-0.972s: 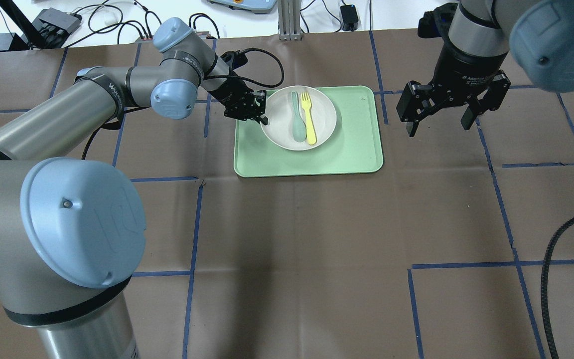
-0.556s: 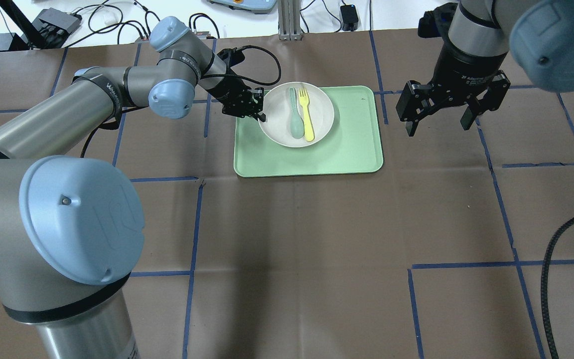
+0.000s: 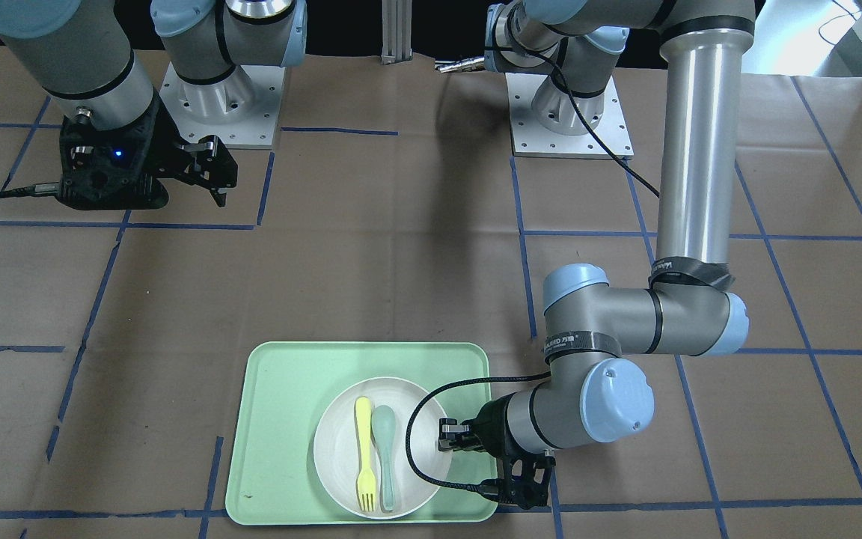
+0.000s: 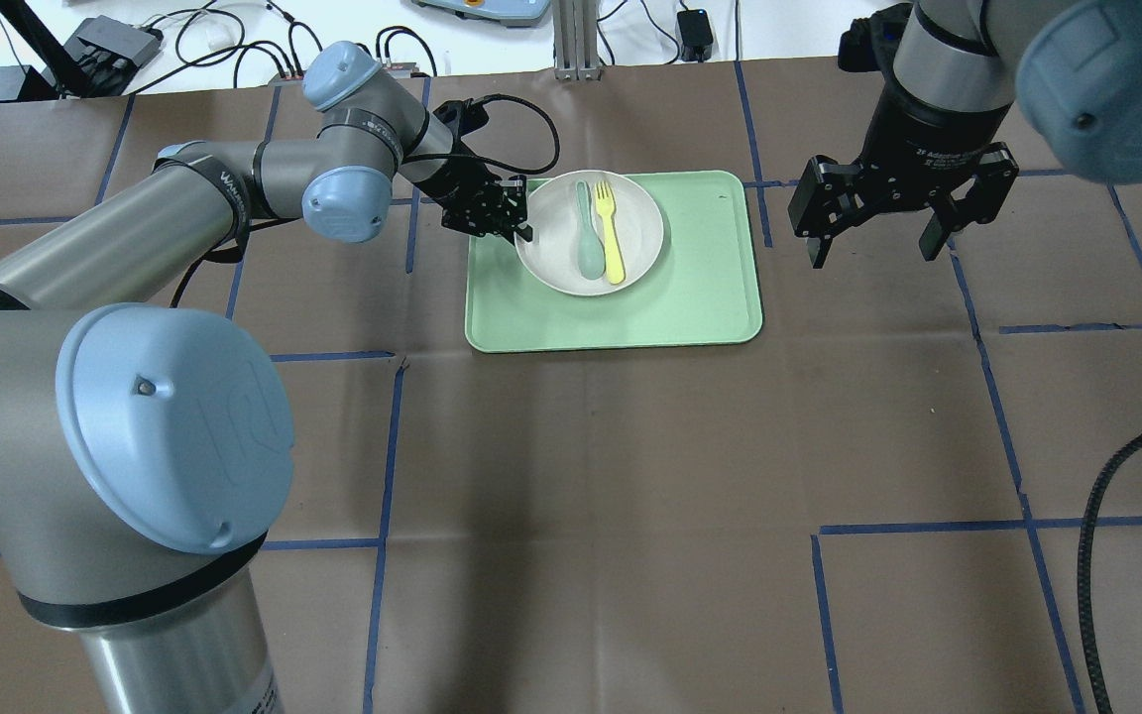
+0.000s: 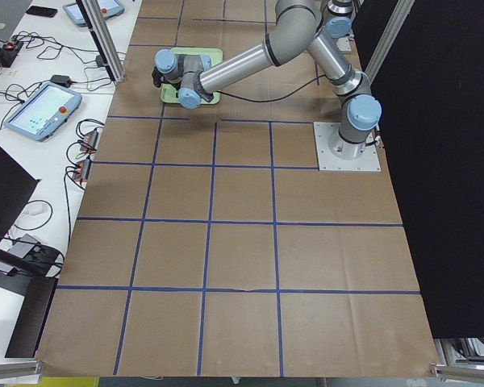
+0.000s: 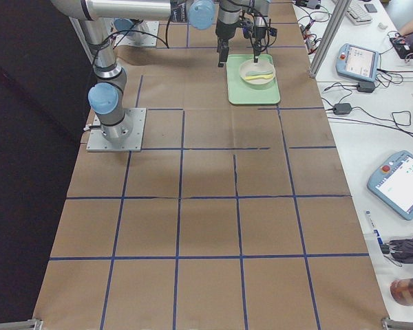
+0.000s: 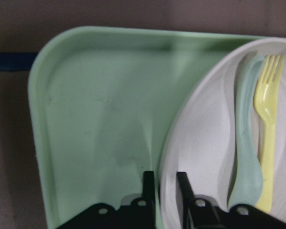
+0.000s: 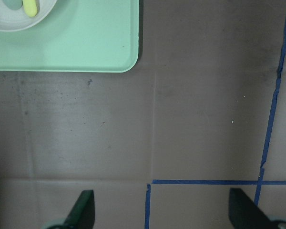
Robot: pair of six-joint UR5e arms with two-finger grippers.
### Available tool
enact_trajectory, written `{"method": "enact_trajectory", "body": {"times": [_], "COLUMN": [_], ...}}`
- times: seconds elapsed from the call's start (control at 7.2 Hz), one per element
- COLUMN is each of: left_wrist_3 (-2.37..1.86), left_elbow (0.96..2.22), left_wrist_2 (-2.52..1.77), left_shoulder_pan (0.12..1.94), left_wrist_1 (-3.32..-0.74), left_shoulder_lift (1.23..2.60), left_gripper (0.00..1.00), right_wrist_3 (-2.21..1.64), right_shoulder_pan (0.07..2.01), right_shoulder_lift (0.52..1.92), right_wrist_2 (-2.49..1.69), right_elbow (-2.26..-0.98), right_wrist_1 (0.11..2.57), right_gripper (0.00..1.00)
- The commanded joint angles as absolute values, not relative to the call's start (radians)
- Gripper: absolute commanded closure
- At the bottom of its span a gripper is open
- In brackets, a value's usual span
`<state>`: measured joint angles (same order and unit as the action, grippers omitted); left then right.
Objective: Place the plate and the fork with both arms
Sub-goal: 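Open the left gripper and lift it away from the plate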
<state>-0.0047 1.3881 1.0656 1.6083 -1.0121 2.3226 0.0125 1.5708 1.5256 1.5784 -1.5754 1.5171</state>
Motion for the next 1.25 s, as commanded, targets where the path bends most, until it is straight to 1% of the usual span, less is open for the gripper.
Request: {"method": "enact_trajectory", "body": {"times": [0.0, 0.14, 0.42, 0.69, 0.83, 1.11], "left_wrist_3": [-0.015, -0.017, -0.015, -0.003, -0.002, 0.003], "left_elbow": [1.410, 1.410, 1.419, 1.419, 1.422, 1.462], "left_wrist_2": [1.074, 1.097, 1.371, 1.446, 1.448, 1.469], "left_shoulder_pan": [1.611, 1.611, 1.621, 1.615, 1.617, 1.615], "left_wrist_1": [-1.076, -1.214, -1.426, -1.682, -1.740, -1.781], "left_shoulder_lift": [2.242, 2.145, 1.946, 1.777, 1.691, 1.608], "left_gripper": [0.00, 0.00, 0.00, 0.00, 0.00, 0.00], "right_wrist_3": [-0.008, -0.009, -0.008, -0.008, -0.008, -0.014], "right_shoulder_pan": [1.571, 1.571, 1.571, 1.572, 1.574, 1.577], "right_shoulder_lift": [1.526, 1.526, 1.526, 1.526, 1.528, 1.517], "right_wrist_2": [1.578, 1.578, 1.578, 1.575, 1.575, 1.574], "right_elbow": [-1.575, -1.575, -1.574, -1.572, -1.571, -1.559], "right_wrist_1": [1.517, 1.517, 1.519, 1.523, 1.534, 1.543], "right_gripper": [0.00, 0.00, 0.00, 0.00, 0.00, 0.00]}}
